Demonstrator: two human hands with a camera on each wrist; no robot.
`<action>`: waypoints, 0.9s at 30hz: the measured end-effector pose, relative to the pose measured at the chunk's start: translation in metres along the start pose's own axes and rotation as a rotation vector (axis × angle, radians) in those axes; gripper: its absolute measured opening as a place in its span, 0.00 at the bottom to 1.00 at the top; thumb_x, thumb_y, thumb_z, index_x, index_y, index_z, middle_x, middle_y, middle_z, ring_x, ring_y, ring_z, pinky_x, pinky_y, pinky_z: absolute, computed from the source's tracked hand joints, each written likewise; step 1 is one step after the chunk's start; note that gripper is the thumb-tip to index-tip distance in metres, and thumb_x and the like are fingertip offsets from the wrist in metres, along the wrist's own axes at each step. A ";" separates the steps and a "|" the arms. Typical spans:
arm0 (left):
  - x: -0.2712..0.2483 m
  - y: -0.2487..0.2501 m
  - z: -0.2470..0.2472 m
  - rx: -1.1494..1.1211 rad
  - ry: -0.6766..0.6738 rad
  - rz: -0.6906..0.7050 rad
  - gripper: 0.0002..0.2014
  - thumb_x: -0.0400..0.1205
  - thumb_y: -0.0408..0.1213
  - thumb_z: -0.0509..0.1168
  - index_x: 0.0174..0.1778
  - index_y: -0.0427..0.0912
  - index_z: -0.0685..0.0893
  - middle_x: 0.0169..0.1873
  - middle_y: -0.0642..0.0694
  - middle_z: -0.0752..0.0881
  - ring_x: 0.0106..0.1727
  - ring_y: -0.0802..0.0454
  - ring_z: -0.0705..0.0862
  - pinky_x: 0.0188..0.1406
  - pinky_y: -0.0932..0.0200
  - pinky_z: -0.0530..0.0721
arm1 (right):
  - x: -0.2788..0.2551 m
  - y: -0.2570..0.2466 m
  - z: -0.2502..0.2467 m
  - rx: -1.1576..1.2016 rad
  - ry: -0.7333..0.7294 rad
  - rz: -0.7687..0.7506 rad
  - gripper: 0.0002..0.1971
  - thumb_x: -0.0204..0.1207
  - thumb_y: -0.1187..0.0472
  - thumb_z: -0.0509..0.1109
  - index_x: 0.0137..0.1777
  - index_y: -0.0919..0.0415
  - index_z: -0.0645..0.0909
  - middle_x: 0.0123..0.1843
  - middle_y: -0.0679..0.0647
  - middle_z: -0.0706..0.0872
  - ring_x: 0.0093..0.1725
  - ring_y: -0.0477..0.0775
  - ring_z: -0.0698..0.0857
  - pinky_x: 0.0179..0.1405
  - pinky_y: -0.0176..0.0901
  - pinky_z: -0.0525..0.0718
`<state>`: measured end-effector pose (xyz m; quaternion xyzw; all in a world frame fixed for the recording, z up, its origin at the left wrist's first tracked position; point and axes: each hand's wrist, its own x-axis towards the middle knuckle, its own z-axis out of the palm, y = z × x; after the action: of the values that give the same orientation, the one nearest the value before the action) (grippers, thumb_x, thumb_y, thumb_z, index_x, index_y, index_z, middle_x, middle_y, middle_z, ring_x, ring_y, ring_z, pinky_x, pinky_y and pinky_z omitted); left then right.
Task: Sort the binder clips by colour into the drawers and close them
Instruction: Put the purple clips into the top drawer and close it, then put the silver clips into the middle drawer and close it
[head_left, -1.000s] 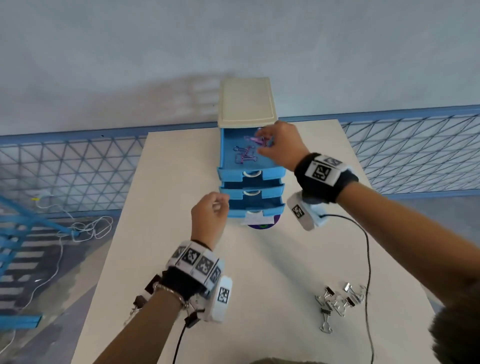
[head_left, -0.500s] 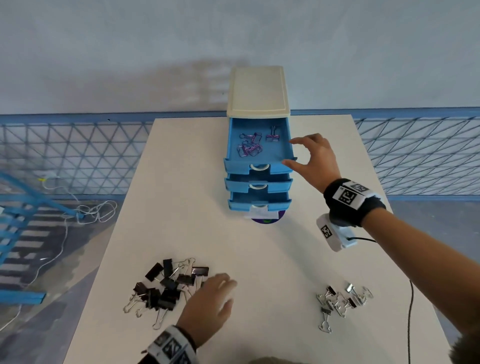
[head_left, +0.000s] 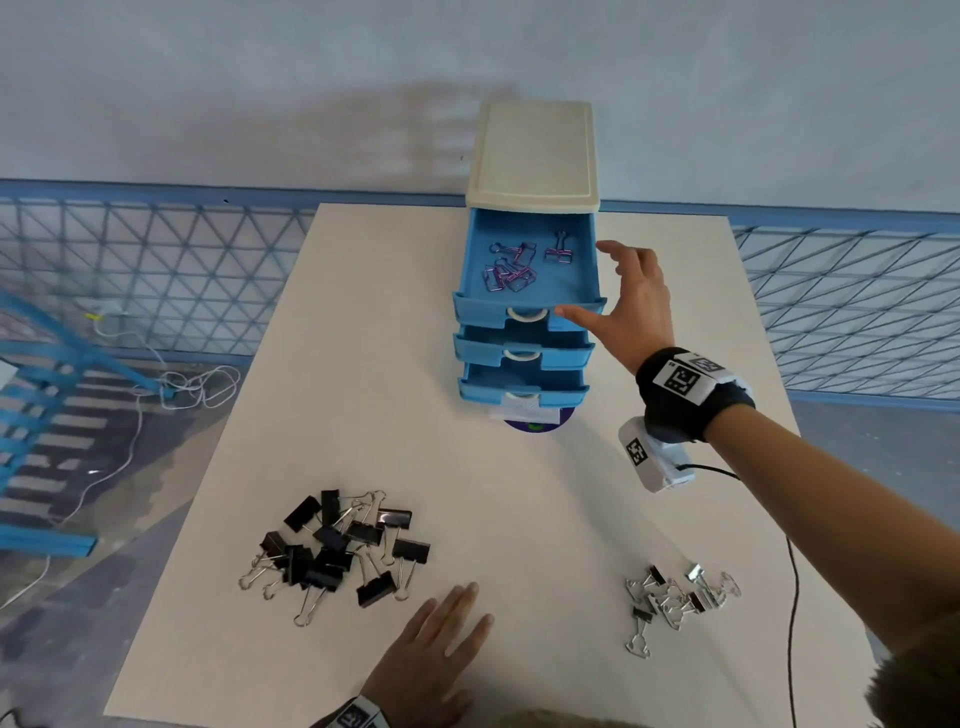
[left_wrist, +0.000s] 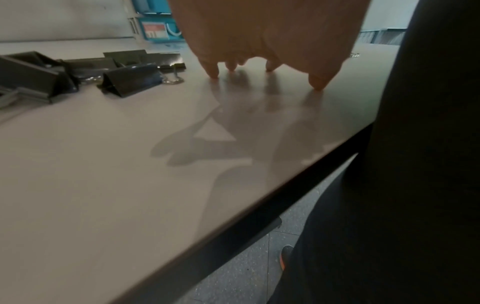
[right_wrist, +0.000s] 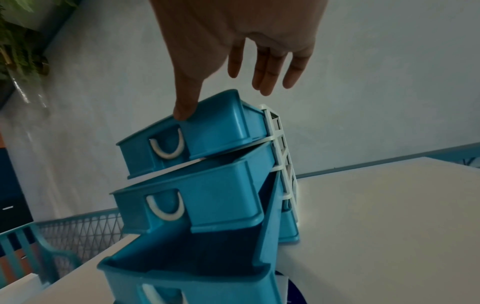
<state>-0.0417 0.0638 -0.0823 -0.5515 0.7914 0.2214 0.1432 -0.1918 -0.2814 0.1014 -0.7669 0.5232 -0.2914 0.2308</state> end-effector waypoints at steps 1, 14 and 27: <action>0.003 0.001 0.002 0.005 0.016 -0.012 0.39 0.67 0.65 0.57 0.72 0.47 0.69 0.80 0.35 0.49 0.81 0.42 0.44 0.75 0.49 0.45 | 0.002 0.000 -0.001 -0.014 0.007 -0.013 0.41 0.61 0.48 0.80 0.72 0.59 0.67 0.68 0.65 0.73 0.65 0.66 0.76 0.67 0.64 0.74; 0.015 0.019 0.015 0.020 0.247 -0.149 0.41 0.68 0.72 0.53 0.70 0.45 0.71 0.76 0.36 0.61 0.81 0.40 0.41 0.73 0.43 0.48 | 0.069 -0.002 -0.003 -0.194 -0.024 -0.011 0.44 0.60 0.45 0.79 0.73 0.55 0.64 0.72 0.64 0.68 0.71 0.66 0.69 0.74 0.61 0.63; 0.019 0.031 0.017 -0.003 0.200 -0.228 0.41 0.64 0.65 0.62 0.70 0.46 0.71 0.75 0.35 0.62 0.75 0.39 0.63 0.73 0.41 0.52 | 0.135 0.007 0.010 -0.506 -0.022 -0.110 0.34 0.69 0.46 0.72 0.71 0.61 0.67 0.72 0.69 0.67 0.74 0.69 0.65 0.76 0.66 0.54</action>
<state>-0.0778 0.0661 -0.0995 -0.6574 0.7335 0.1490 0.0872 -0.1516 -0.4094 0.1176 -0.8305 0.5345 -0.1551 0.0210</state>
